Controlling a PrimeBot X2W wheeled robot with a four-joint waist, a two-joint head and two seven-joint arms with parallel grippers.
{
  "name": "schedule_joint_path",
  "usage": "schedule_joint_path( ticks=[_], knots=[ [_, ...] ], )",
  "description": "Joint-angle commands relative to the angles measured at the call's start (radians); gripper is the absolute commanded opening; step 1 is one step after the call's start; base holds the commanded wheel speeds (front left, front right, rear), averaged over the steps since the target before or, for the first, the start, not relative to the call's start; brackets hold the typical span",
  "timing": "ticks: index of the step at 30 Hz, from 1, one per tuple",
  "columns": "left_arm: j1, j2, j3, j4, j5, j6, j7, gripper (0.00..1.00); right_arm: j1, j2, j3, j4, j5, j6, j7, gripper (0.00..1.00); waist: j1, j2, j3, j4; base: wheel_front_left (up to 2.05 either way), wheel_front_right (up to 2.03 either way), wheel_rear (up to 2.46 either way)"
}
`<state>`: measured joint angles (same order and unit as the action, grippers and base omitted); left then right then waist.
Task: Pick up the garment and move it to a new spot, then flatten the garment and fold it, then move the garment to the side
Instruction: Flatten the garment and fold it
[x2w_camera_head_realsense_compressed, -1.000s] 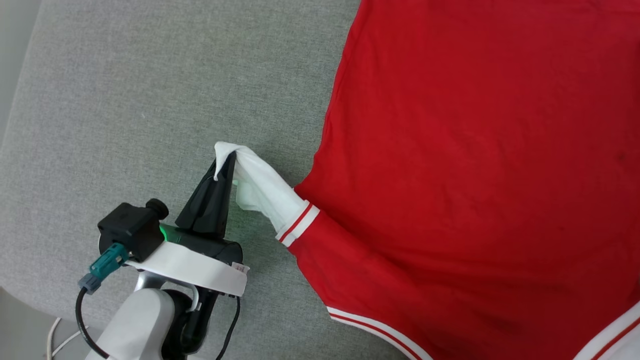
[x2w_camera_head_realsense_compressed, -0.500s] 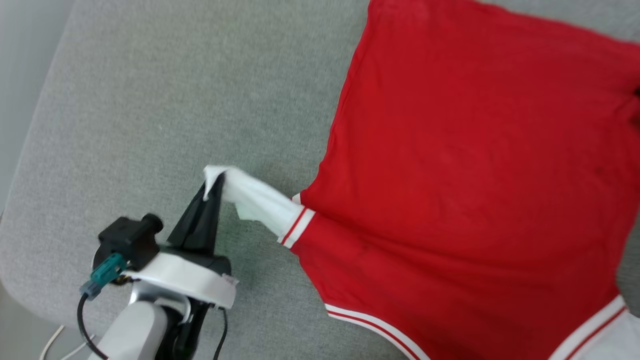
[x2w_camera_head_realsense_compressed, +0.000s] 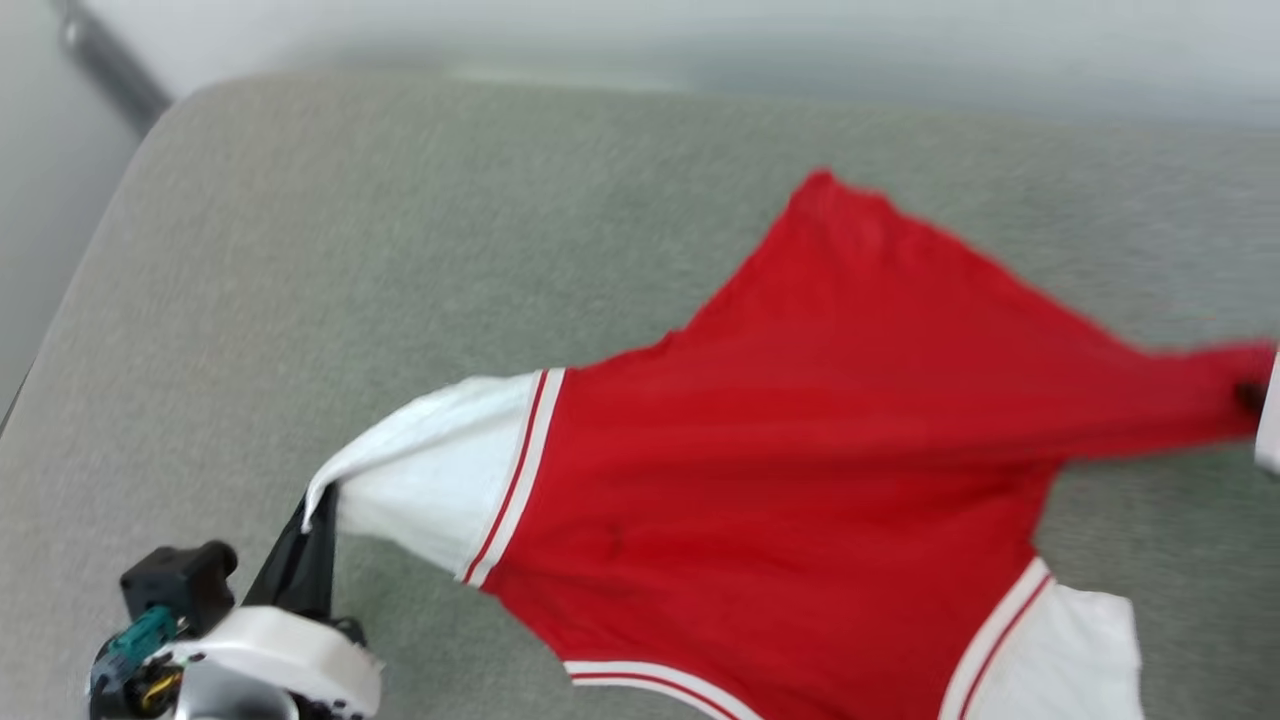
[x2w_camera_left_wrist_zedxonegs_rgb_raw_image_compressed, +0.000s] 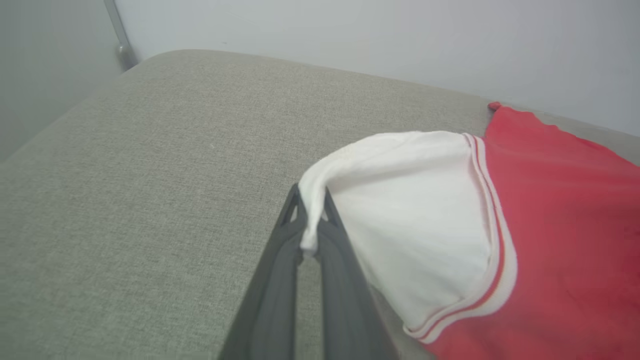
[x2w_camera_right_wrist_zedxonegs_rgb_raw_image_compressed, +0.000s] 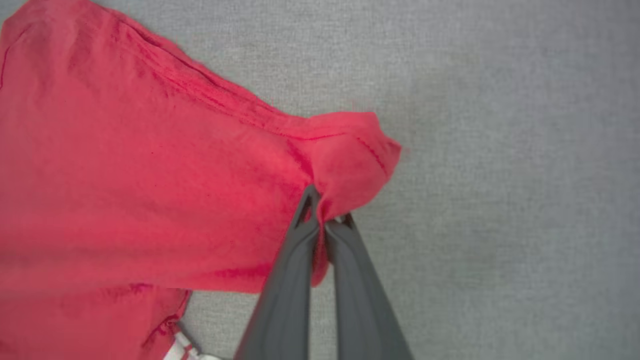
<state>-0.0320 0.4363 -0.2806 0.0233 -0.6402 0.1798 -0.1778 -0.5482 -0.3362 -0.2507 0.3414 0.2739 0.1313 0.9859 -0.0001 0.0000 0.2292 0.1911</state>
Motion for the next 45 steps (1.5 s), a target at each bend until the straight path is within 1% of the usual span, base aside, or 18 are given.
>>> schedule_joint_path(
  ticks=[1, 5, 8, 14, 17, 18, 20, 21, 24, 28, 32, 33, 35, 37, 40, 45],
  knots=[
    [0.027, 0.013, 0.013, -0.003, -0.008, 0.014, 0.006, 0.00, 0.070, 0.005, -0.002, -0.035, 0.019, -0.001, 0.000, 0.00, 0.0001, 0.0000, -0.072, -0.067, 0.00, 0.00, 0.00],
    [0.081, 0.032, 0.032, -0.015, -0.023, 0.043, 0.030, 0.00, 0.265, 0.026, -0.027, -0.152, 0.056, -0.001, -0.005, 0.00, 0.0001, 0.0000, -0.121, -0.112, 0.00, 0.00, 0.00],
    [0.117, 0.045, 0.041, -0.023, -0.034, 0.056, 0.047, 0.00, 0.407, 0.065, -0.061, -0.243, 0.078, -0.001, -0.008, 0.00, 0.0001, 0.0000, -0.145, -0.140, 0.00, 0.00, 0.00],
    [0.168, 0.060, 0.057, -0.027, -0.049, 0.075, 0.066, 0.00, 0.653, 0.170, -0.129, -0.378, 0.076, -0.001, -0.001, 0.00, 0.0001, 0.0000, -0.169, -0.181, 0.00, 0.00, 0.00],
    [0.176, 0.063, 0.056, -0.030, -0.056, 0.078, 0.075, 0.00, 0.746, 0.225, -0.149, -0.404, 0.082, -0.001, 0.004, 0.00, 0.0001, 0.0000, -0.170, -0.188, 0.00, 0.00, 0.00],
    [0.177, 0.064, 0.056, -0.030, -0.057, 0.078, 0.076, 0.00, 0.767, 0.240, -0.153, -0.404, 0.087, -0.001, 0.000, 0.03, 0.0001, 0.0000, -0.170, -0.190, 0.00, 0.00, 0.00],
    [0.177, 0.065, 0.054, -0.032, -0.056, 0.078, 0.080, 0.00, 0.801, 0.262, -0.151, -0.394, 0.104, -0.001, -0.007, 0.71, 0.0001, 0.0000, -0.168, -0.194, 0.00, 0.00, 0.00],
    [0.176, 0.063, 0.051, -0.033, -0.057, 0.077, 0.082, 0.00, 0.808, 0.268, -0.149, -0.391, 0.114, -0.001, -0.019, 1.00, 0.0001, 0.0000, -0.167, -0.195, 0.00, 0.00, 0.00],
    [0.170, 0.059, 0.047, -0.039, -0.063, 0.069, 0.084, 0.00, 0.807, 0.280, -0.136, -0.390, 0.138, -0.001, -0.084, 1.00, 0.0001, 0.0000, -0.162, -0.198, 0.00, 0.00, 0.00],
    [0.160, 0.061, 0.041, -0.040, -0.061, 0.068, 0.085, 0.00, 0.754, 0.277, -0.104, -0.394, 0.147, -0.001, -0.272, 1.00, 0.0001, 0.0000, -0.157, -0.197, 0.00, 0.00, 0.00],
    [0.143, 0.061, 0.033, -0.049, -0.054, 0.067, 0.088, 0.00, 0.666, 0.243, -0.064, -0.375, 0.144, -0.001, -0.522, 1.00, 0.0001, 0.0000, -0.148, -0.189, 0.00, 0.00, 0.00],
    [0.136, 0.060, 0.031, -0.053, -0.052, 0.065, 0.088, 0.00, 0.642, 0.237, -0.051, -0.359, 0.150, -0.001, -0.568, 1.00, 0.0001, 0.0000, -0.142, -0.187, 0.00, 0.00, 0.00],
    [0.125, 0.059, 0.028, -0.061, -0.048, 0.065, 0.088, 0.00, 0.593, 0.214, -0.018, -0.318, 0.146, -0.001, -0.619, 1.00, 0.0001, 0.0000, -0.128, -0.184, 0.00, 0.00, 0.00],
    [0.112, 0.058, 0.026, -0.073, -0.047, 0.064, 0.086, 0.00, 0.521, 0.188, 0.021, -0.287, 0.159, -0.001, -0.643, 1.00, 0.0001, 0.0000, -0.107, -0.181, 0.00, 0.00, 0.00],
    [0.083, 0.056, 0.017, -0.089, -0.040, 0.057, 0.085, 0.00, 0.426, 0.138, 0.105, -0.246, 0.165, -0.001, -0.606, 1.00, 0.0001, 0.0000, -0.063, -0.168, 0.00, 0.00, 0.00],
    [0.015, 0.045, -0.002, -0.094, -0.030, 0.033, 0.076, 0.00, 0.255, 0.023, 0.276, -0.230, 0.188, -0.001, -0.418, 1.00, 0.0001, 0.0000, 0.019, -0.128, 0.00, 0.00, 0.00]
  ],
)
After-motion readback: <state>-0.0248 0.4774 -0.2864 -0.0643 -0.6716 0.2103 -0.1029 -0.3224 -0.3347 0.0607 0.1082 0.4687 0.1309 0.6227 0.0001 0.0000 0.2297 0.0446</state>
